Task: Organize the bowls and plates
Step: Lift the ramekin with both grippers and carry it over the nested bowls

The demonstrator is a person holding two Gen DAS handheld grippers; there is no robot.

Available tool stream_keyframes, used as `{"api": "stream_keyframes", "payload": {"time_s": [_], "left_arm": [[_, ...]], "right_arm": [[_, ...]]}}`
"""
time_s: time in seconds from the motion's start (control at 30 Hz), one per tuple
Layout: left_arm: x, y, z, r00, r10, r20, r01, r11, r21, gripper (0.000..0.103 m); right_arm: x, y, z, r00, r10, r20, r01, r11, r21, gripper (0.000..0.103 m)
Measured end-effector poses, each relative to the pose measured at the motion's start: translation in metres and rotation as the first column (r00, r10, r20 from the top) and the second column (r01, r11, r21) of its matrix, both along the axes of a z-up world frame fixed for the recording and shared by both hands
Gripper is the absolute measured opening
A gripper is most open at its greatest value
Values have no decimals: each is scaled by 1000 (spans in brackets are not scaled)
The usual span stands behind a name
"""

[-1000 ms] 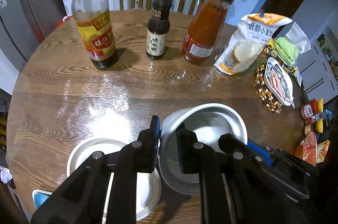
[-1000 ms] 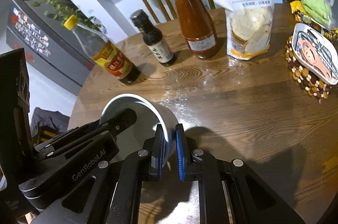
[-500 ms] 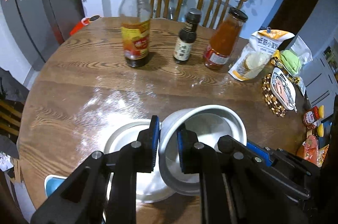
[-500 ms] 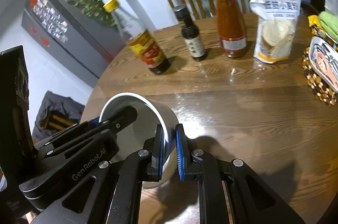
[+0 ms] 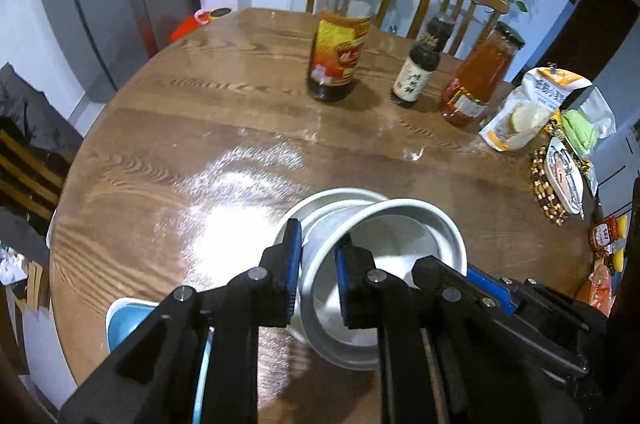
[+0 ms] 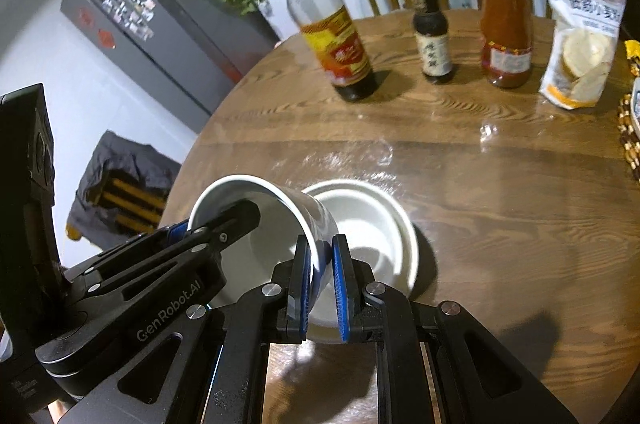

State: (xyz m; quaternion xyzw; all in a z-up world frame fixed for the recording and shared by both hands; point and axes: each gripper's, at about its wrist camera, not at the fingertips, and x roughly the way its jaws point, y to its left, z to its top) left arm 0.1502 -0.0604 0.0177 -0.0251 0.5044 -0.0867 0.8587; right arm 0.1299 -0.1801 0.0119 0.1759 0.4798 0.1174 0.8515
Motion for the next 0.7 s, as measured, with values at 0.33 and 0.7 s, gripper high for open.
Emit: {"api": "stream_keyframes", "payload": {"time_s": [0.33, 0.7], "left_arm": [[2, 3, -25, 999, -3, -53, 2, 1000, -11, 15], [7, -2, -40, 996, -27, -83, 26, 1000, -15, 16]], "right_arm": [[2, 4, -21, 999, -4, -54, 4, 1000, -4, 15], [4, -1, -34, 995, -28, -92, 27, 1000, -9, 15]]}}
